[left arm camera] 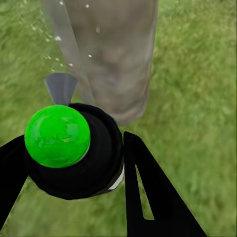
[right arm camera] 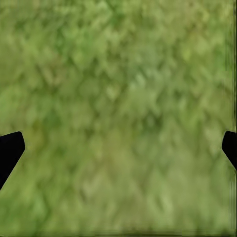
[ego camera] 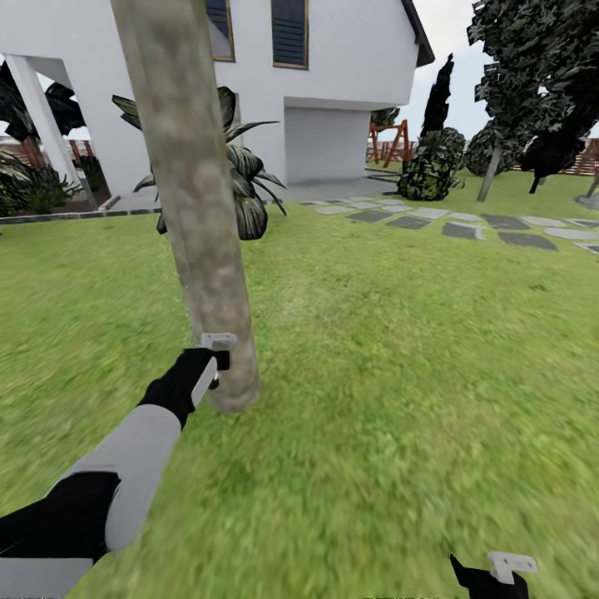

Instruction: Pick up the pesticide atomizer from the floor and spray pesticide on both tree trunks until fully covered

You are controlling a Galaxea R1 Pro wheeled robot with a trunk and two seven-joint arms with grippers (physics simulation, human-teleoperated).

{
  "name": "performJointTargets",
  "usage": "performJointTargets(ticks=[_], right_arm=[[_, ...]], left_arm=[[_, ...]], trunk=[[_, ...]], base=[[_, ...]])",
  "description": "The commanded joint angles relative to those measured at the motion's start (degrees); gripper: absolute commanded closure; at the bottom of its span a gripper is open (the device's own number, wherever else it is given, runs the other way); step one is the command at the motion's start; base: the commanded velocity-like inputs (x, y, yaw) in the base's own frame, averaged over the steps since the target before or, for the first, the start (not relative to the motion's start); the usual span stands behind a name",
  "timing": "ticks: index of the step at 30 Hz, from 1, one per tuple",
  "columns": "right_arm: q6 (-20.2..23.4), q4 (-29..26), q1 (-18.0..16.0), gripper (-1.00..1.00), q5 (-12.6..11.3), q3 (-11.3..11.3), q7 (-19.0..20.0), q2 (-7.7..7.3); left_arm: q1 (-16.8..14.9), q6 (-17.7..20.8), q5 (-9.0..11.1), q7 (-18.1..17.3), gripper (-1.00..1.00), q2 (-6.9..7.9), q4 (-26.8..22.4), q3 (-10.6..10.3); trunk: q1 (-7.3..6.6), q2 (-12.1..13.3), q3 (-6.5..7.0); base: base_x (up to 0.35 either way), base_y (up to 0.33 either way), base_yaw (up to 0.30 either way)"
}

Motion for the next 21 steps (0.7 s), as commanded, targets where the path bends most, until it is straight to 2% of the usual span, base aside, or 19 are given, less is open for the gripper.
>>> performJointTargets(ticks=[1,3,4,9,12,14,15,17,19,21], right_arm=[[0.00,0.00,0.00,-1.00,0.00,0.00,0.00,0.00],[0.00,0.00,0.00,-1.00,0.00,-0.02,-0.05,0.00],[0.00,0.00,0.00,-1.00,0.00,-0.02,-0.03,0.00],[0.00,0.00,0.00,-1.00,0.00,0.02,0.00,0.00],[0.00,0.00,0.00,-1.00,0.00,0.01,-0.01,0.00],[0.00,0.00,0.00,-1.00,0.00,0.06,0.00,0.01],[0.00,0.00,0.00,-1.00,0.00,0.06,0.00,0.02],[0.00,0.00,0.00,-1.00,0.00,0.06,0.00,0.01],[0.00,0.00,0.00,-1.00,0.00,0.02,0.00,0.02],[0.00,0.00,0.00,-1.00,0.00,0.02,0.00,0.02]], left_arm=[[0.05,-0.02,0.36,0.02,1.00,1.25,-0.21,0.12],[0.05,0.00,0.40,0.02,1.00,2.88,-0.32,0.25],[0.06,0.00,0.38,0.02,1.00,3.18,-0.35,0.28],[0.15,0.16,0.32,0.02,1.00,3.49,-2.11,0.30],[0.16,2.77,0.31,0.08,1.00,3.74,-4.08,0.20],[0.12,6.52,0.81,0.13,1.00,6.96,-8.03,0.39],[0.10,8.38,1.01,-0.14,1.00,7.51,-9.17,0.28],[0.08,10.13,1.13,-0.37,1.00,7.21,-10.52,0.07],[0.01,10.88,1.16,-1.28,1.00,5.18,-11.24,-0.02],[0.04,11.00,1.09,-4.25,1.00,3.75,-11.36,-0.30]], trunk=[[0.00,0.00,0.03],[0.00,0.00,0.10],[0.00,0.00,0.11],[0.00,0.00,0.13],[0.00,0.00,0.14],[0.00,0.00,0.14],[0.00,0.00,0.14],[0.00,0.00,0.14],[0.00,0.00,0.14],[0.00,0.00,0.14]], base=[[0.000,0.000,-0.242],[0.000,0.000,-0.206],[-0.068,0.005,-0.098],[-0.174,0.036,-0.026],[-0.021,0.003,-0.001],[-0.002,0.000,0.000],[0.000,0.000,0.000],[0.000,0.000,0.000],[0.000,0.000,0.000],[0.000,0.000,0.000]])
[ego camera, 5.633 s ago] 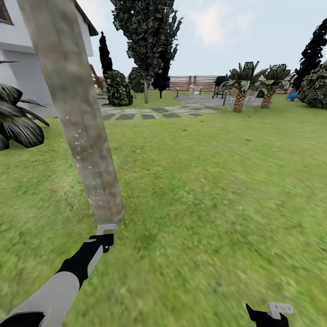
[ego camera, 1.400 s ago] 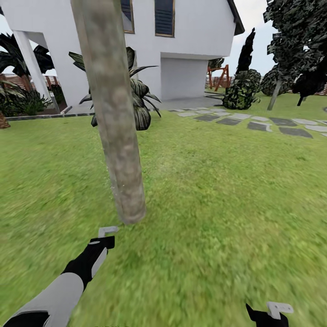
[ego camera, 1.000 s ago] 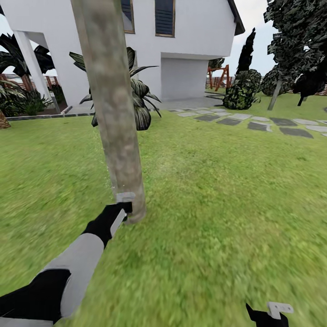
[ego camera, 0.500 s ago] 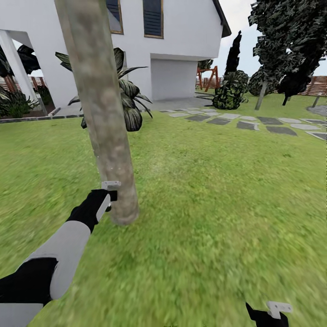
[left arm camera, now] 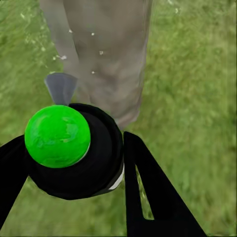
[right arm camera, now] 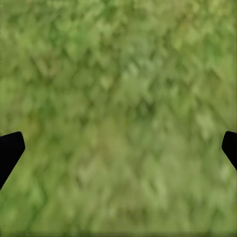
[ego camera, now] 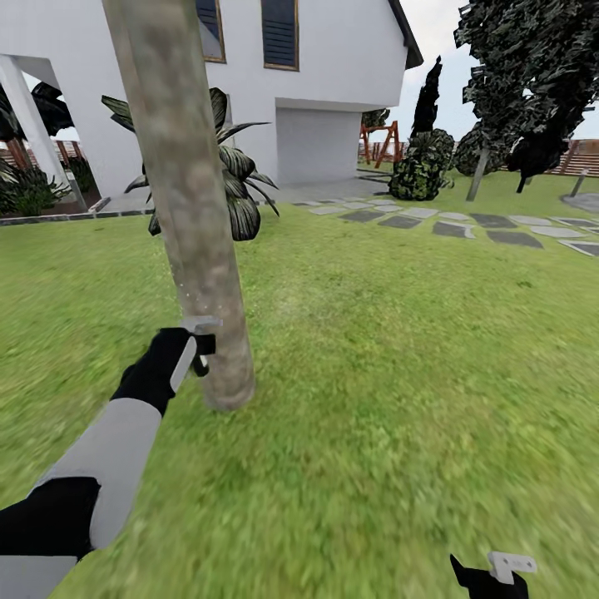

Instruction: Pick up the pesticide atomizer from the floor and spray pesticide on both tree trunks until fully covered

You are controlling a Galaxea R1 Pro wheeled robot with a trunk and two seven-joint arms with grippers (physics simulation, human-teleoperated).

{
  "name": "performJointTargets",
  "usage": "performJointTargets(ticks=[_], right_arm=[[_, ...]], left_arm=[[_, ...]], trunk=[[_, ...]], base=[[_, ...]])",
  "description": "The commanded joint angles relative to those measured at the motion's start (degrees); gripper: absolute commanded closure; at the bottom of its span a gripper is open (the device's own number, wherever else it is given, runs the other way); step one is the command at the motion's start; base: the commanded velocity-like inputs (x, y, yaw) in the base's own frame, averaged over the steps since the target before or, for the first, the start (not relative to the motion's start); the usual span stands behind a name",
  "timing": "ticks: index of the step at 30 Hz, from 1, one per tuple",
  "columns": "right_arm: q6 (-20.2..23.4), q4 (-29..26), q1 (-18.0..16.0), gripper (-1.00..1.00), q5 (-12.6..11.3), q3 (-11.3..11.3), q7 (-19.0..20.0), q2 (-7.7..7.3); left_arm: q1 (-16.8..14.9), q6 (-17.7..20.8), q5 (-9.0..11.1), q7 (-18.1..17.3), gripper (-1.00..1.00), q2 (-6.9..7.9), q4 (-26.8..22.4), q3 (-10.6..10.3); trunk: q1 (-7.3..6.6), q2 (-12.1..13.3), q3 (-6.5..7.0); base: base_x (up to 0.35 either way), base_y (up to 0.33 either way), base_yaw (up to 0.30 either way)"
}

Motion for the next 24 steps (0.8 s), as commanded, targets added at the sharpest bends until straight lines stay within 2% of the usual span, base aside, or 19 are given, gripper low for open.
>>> performJointTargets(ticks=[1,2,3,6,8,9,11,12,13,16,18,21,24], right_arm=[[0.00,0.00,0.00,-1.00,0.00,-0.01,0.00,-0.01],[0.00,0.00,0.00,-1.00,0.00,-0.03,0.00,-0.01],[0.00,0.00,0.00,-1.00,0.00,-0.04,0.00,-0.01],[0.00,0.00,0.00,-1.00,0.00,-0.01,0.00,-0.02],[0.00,0.00,0.00,-1.00,0.00,0.01,0.00,0.01],[0.00,0.00,0.00,-1.00,0.00,0.03,0.00,0.00],[0.00,0.00,0.00,-1.00,0.00,0.02,-0.01,-0.01],[0.00,0.00,0.00,-1.00,0.00,0.03,-0.01,-0.01],[0.00,0.00,0.00,-1.00,0.00,0.04,-0.01,0.00],[0.00,0.00,0.00,-1.00,0.00,0.02,-0.02,-0.01],[-0.01,0.00,0.00,-1.00,0.00,0.03,-0.01,-0.02],[0.00,0.00,0.00,-1.00,0.00,0.01,0.00,0.01],[0.00,0.00,0.00,-1.00,0.00,0.02,0.00,-0.01]], left_arm=[[-0.03,0.06,-0.62,-1.96,1.00,-0.32,-0.03,-0.61],[-0.14,0.09,-0.79,-6.47,1.00,-0.56,-0.05,-3.18],[-0.21,0.12,-0.82,-8.22,1.00,-0.48,-0.06,-4.32],[-0.81,0.19,-0.70,-10.15,1.00,0.11,-0.07,-5.34],[-2.46,0.51,-0.79,-12.28,1.00,2.09,-0.07,-5.56],[-3.22,1.33,-0.84,-14.41,1.00,3.40,-0.07,-5.60],[-4.86,3.44,-0.99,-20.11,1.00,6.50,-0.07,-5.64],[-5.87,4.14,-1.07,-23.20,1.00,8.53,-0.07,-5.64],[-6.70,4.40,-1.10,-24.60,1.00,9.80,-0.07,-5.68],[-7.61,5.72,-1.20,-25.82,1.00,11.92,-0.66,-5.72],[-7.83,8.84,-1.44,-26.08,1.00,13.07,-2.04,-5.72],[-8.10,10.02,-1.58,-26.14,1.00,13.40,-4.24,-5.68],[-11.05,13.99,-1.50,-26.11,1.00,13.33,-5.70,-5.81]], trunk=[[0.00,0.00,0.00],[0.00,0.00,0.00],[0.00,0.00,0.00],[0.00,0.00,0.00],[0.00,0.00,0.00],[0.00,0.00,0.00],[0.00,0.00,0.00],[0.00,0.00,0.00],[0.00,0.00,0.00],[0.00,0.00,0.00],[0.00,0.00,0.00],[0.00,0.00,0.00],[0.00,0.00,0.00]], base=[[0.000,0.000,0.000],[0.000,0.000,-0.011],[0.000,0.000,-0.111],[0.000,0.000,-0.197],[0.000,0.000,-0.057],[0.000,0.000,-0.020],[0.000,0.000,-0.008],[0.000,0.000,-0.002],[0.000,0.000,-0.001],[0.000,0.000,0.000],[0.000,0.000,0.000],[0.000,0.000,0.000],[0.000,0.000,0.000]])
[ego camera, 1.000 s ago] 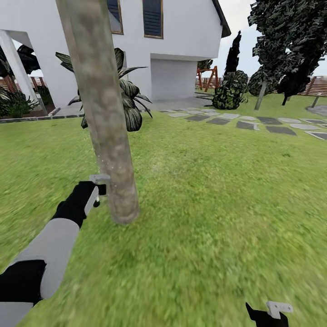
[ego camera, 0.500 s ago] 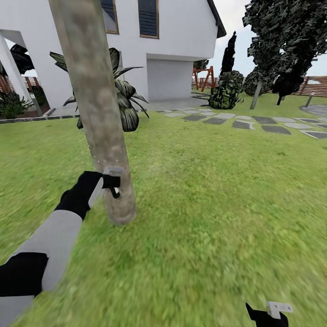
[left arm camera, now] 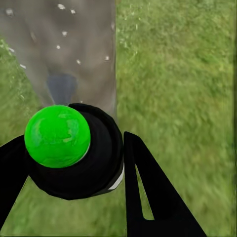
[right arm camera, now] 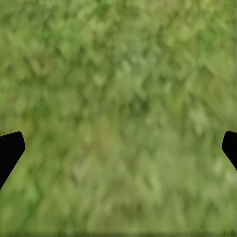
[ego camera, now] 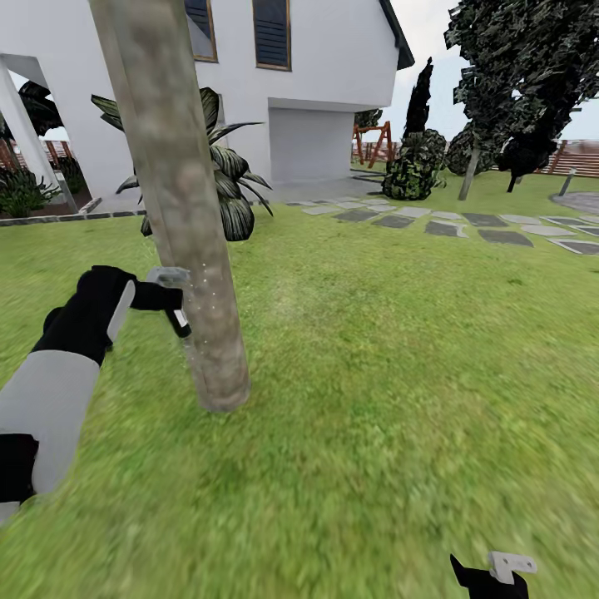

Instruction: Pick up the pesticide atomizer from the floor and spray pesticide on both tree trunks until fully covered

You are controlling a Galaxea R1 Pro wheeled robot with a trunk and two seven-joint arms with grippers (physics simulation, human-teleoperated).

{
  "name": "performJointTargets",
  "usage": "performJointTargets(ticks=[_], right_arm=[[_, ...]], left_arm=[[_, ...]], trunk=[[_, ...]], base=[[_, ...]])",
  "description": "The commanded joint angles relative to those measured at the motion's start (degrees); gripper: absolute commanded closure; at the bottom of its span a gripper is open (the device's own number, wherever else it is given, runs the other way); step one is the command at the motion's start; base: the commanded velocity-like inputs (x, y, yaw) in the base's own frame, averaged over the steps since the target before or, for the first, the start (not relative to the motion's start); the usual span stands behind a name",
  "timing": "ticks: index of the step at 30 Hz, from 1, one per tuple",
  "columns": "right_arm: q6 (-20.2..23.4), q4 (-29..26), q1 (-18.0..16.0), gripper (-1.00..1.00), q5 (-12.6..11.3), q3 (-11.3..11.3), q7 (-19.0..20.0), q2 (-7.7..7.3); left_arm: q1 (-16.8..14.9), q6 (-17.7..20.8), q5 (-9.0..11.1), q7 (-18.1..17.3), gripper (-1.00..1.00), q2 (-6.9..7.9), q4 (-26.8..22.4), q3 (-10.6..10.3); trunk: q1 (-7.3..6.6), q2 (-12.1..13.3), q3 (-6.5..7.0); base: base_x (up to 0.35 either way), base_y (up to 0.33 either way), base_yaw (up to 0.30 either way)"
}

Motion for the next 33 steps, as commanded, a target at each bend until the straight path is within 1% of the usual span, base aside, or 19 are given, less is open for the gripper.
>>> performJointTargets(ticks=[1,3,5,6,8,9,10,12,13,15,17,19,22,23,24,25,30,32,33], right_arm=[[0.00,0.00,0.00,-1.00,0.00,0.00,0.00,0.00],[0.00,0.00,0.00,-1.00,0.00,-0.05,0.00,0.00],[0.00,0.00,0.00,-1.00,0.00,-0.05,-0.05,0.00],[0.00,0.00,0.00,-1.00,0.00,-0.06,-0.04,0.00],[0.00,0.00,0.00,-1.00,0.03,-0.06,-0.05,0.00],[0.00,0.00,0.00,-1.00,0.03,-0.06,-0.05,0.00],[0.00,0.00,0.00,-1.00,0.06,-0.06,-0.07,0.00],[0.00,0.00,0.00,-1.00,0.08,-0.06,-0.07,-0.07],[0.00,0.07,0.00,-1.00,0.09,-0.06,-0.07,-0.11],[0.00,0.08,0.00,-1.00,0.09,-0.06,-0.06,-0.15],[0.00,0.09,0.00,-1.00,0.09,-0.06,-0.03,-0.17],[0.00,0.09,0.00,-1.00,0.09,-0.06,-0.02,-0.18],[0.00,0.09,0.00,-1.00,0.09,-0.06,-0.01,-0.16],[0.00,0.09,0.00,-1.00,0.09,-0.06,0.00,-0.16],[0.00,0.09,0.00,-1.00,0.09,-0.06,0.00,-0.17],[0.00,0.09,0.00,-1.00,0.09,-0.06,0.00,-0.16],[0.00,0.09,0.00,-1.00,0.09,-0.06,-0.01,-0.16],[0.00,0.08,0.00,-1.00,0.09,-0.06,0.00,-0.17],[0.00,0.09,0.00,-1.00,0.09,-0.06,0.00,-0.18]], left_arm=[[-1.12,0.94,-0.07,0.05,1.00,0.01,-0.13,-0.06],[-3.69,1.85,-0.49,0.07,1.00,0.03,-0.23,-0.10],[-5.13,2.09,-2.10,0.04,1.00,-0.05,-0.25,-0.16],[-5.34,2.18,-3.37,0.00,1.00,-0.47,-0.19,-0.24],[-4.88,2.09,-3.76,0.01,1.00,-0.71,0.06,-0.46],[-4.72,1.97,-3.80,-0.01,1.00,-0.65,0.38,-1.06],[-3.98,1.72,-3.77,-0.01,1.00,-0.62,0.75,-1.75],[-1.03,1.22,-3.75,-0.10,1.00,-0.68,1.11,-2.36],[1.83,0.99,-3.63,-0.17,1.00,-0.82,1.26,-2.51],[4.60,0.41,-3.59,-0.19,1.00,-1.14,1.31,-2.55],[7.05,-1.39,-3.50,-0.19,1.00,-1.47,1.62,-2.56],[9.22,-5.10,-3.49,-0.12,1.00,-1.92,4.33,-2.57],[9.74,-11.05,-3.84,0.14,1.00,-3.75,11.42,-2.53],[9.82,-14.83,-4.04,0.40,1.00,-4.90,15.80,-2.50],[9.85,-16.65,-4.09,0.52,1.00,-5.46,17.95,-2.49],[9.83,-17.08,-4.09,0.56,1.00,-5.60,18.42,-2.49],[8.54,-17.06,-3.88,0.73,1.00,-5.84,17.85,-2.48],[7.00,-14.97,-3.84,0.70,1.00,-5.70,15.26,-2.43],[5.89,-10.79,-3.84,0.69,1.00,-5.48,11.87,-2.41]], trunk=[[0.00,0.00,-0.01],[0.00,0.00,-0.01],[0.00,0.00,-0.01],[0.00,0.00,-0.01],[0.00,0.00,-0.01],[0.00,0.00,-0.01],[0.00,0.00,-0.01],[0.00,0.00,-0.01],[0.00,0.00,-0.01],[0.00,0.00,-0.01],[0.00,0.00,-0.01],[0.00,0.00,-0.01],[0.00,0.00,-0.01],[0.00,0.00,-0.01],[0.00,0.00,-0.01],[0.00,0.00,-0.01],[0.00,0.00,-0.01],[0.00,0.00,-0.01],[0.00,0.00,-0.01]], base=[[0.000,0.000,0.000],[0.000,0.000,0.000],[0.000,0.000,0.000],[0.000,0.000,0.000],[0.000,0.000,0.000],[0.000,0.000,0.000],[0.000,0.000,0.000],[0.000,0.000,0.000],[0.000,0.000,0.000],[0.000,0.000,0.000],[0.000,0.000,0.000],[0.000,0.000,0.000],[0.000,0.000,0.000],[0.000,0.000,0.000],[0.000,0.000,0.000],[0.000,0.000,0.000],[0.000,0.000,0.000],[0.000,0.000,0.000],[0.000,0.000,0.000]])
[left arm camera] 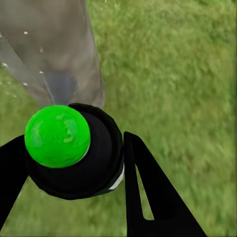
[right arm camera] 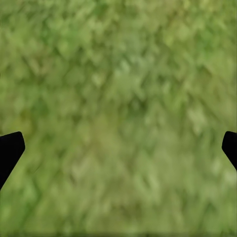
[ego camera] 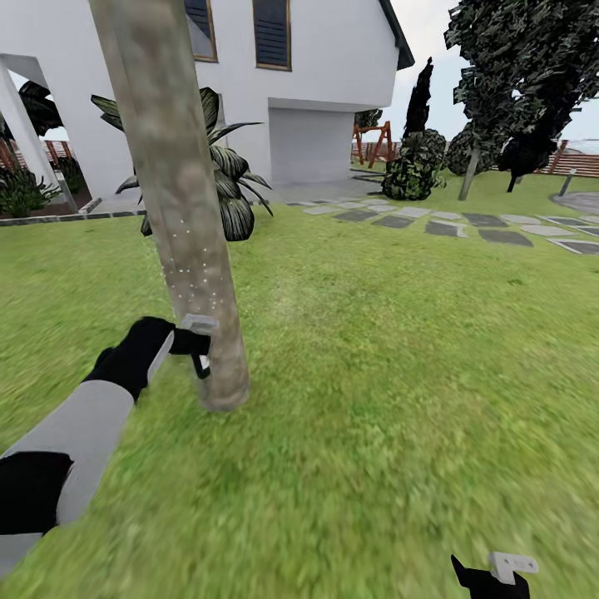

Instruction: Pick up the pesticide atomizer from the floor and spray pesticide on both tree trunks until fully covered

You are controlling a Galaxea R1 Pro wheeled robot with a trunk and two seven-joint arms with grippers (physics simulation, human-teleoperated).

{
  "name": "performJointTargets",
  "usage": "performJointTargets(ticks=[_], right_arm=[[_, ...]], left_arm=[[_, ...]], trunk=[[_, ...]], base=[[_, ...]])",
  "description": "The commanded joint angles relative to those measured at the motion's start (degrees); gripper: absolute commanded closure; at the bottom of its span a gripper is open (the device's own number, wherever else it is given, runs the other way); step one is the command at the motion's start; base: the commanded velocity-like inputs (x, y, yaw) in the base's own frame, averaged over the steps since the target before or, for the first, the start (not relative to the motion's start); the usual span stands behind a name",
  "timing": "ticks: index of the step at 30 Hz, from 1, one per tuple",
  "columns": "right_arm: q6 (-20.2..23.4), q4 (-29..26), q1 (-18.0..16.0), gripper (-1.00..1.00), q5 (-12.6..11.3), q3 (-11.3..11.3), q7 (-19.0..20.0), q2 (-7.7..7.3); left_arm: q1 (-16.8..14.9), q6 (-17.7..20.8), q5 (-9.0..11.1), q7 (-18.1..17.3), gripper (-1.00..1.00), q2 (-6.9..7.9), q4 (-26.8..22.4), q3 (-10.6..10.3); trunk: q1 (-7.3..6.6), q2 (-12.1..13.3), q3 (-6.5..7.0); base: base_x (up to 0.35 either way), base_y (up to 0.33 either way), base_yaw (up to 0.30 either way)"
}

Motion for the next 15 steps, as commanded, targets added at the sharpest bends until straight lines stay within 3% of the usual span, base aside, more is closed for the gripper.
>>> performJointTargets(ticks=[1,3,6,9,11,15], right_arm=[[0.00,0.00,0.00,-1.00,0.00,0.00,-0.01,0.00],[0.00,0.00,0.00,-1.00,0.00,0.00,-0.03,0.01],[0.00,-0.02,0.00,-1.00,0.00,0.00,0.00,0.03],[0.00,-0.03,0.00,-1.00,0.00,0.01,0.00,0.03],[0.00,0.00,0.00,-1.00,0.00,0.00,0.00,0.02],[0.00,0.00,0.00,-1.00,0.00,0.06,0.00,0.04]], left_arm=[[-0.60,3.42,0.08,-0.03,1.00,0.01,-2.94,-0.02],[-0.53,7.33,-0.06,0.00,1.00,-0.20,-7.45,-0.22],[0.60,8.14,-0.20,0.16,1.00,-0.21,-8.61,-0.23],[3.74,5.98,-0.21,0.28,1.00,-0.23,-8.44,-0.16],[6.45,1.79,-0.11,0.41,1.00,-0.20,-8.22,0.05],[8.01,0.21,0.06,0.45,1.00,-0.19,-5.93,0.19]], trunk=[[0.00,0.00,-0.01],[0.00,0.00,-0.01],[0.00,0.00,-0.01],[0.00,0.00,-0.01],[0.00,0.00,-0.01],[0.00,0.00,-0.01]], base=[[0.000,0.000,0.000],[0.000,0.000,0.000],[0.000,0.000,0.000],[0.007,0.000,0.000],[0.215,0.000,0.000],[0.264,0.000,0.000]])
